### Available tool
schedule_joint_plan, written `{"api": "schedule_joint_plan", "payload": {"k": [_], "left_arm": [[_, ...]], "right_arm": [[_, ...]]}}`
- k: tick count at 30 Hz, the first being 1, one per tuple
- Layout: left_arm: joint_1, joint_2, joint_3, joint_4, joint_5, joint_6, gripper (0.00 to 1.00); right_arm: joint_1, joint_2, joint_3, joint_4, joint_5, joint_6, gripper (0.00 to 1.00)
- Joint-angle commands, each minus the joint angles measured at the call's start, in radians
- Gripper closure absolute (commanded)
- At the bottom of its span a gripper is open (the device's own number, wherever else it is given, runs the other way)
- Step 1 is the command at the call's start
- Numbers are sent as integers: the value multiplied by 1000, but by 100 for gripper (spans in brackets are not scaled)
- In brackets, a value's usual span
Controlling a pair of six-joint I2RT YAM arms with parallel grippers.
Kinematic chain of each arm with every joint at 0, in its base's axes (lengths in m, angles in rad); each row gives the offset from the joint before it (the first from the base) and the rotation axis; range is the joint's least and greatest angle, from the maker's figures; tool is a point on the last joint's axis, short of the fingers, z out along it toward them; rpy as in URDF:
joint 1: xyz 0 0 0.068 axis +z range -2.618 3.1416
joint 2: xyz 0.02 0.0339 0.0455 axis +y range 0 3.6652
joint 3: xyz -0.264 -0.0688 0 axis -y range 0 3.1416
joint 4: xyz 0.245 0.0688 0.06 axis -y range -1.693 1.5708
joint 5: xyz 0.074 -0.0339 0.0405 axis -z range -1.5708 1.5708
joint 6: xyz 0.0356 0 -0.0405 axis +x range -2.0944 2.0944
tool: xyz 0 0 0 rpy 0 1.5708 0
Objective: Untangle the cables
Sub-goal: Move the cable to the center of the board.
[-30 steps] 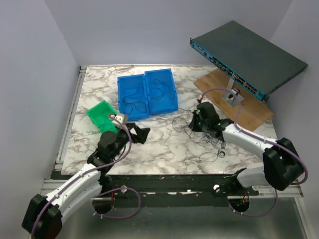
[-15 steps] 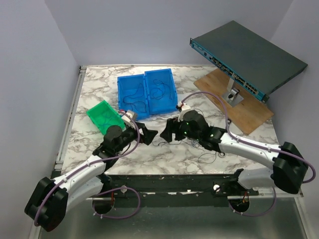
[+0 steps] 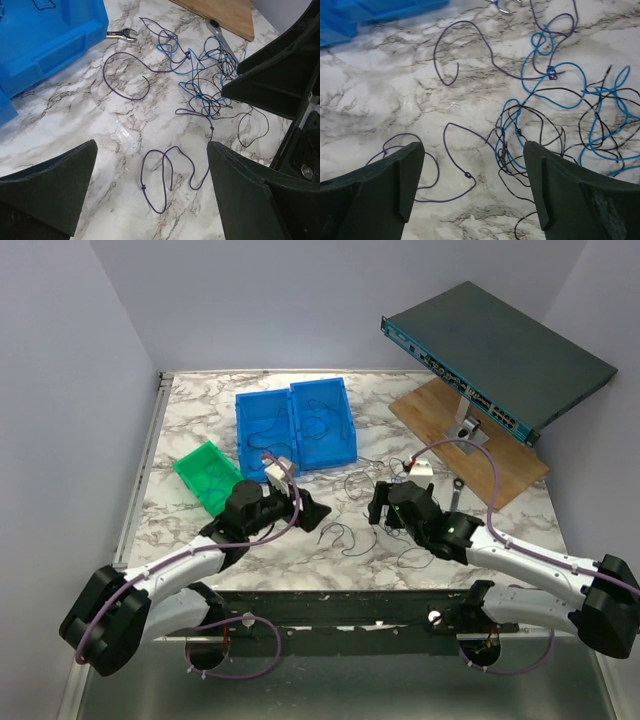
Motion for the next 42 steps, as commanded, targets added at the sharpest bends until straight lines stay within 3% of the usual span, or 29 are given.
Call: {"api": "schedule_joint_plan", "payload": {"k": [1,8,19,26,31,33,36,38,40,42], "left_arm": [[-13,35,45,-8,60,16,6],[-19,62,78,-66,37,23,6],[-37,84,103,-101,14,27,6],[-52,217,195,-192,16,24,6],[-80,277,247,-237,34,43,7],[-92,283,257,-247,24,51,7],[-99,274,256,-248,12,57,7],[-99,263,253,-245,7,59,7],[-101,247,243,-234,4,59,7],[-100,230,232,-219,2,58,7]], "right_arm": [[-6,-5,-19,-92,136,81,11],[-7,23,-46,-104,132,111,11],[-7,44,-141,29,212,92,11],[-10,52,-107,-44,247,157,12],[-138,87,-74,-44,134,131,15],[-197,117,-67,-13,53,110,25],[-215,146,-48,11,20,103,58],[-215,155,-31,23,-24,91,73],[-214,150,-16,45,-102,46,98],[-197,136,-6,80,-199,-37,99]]}}
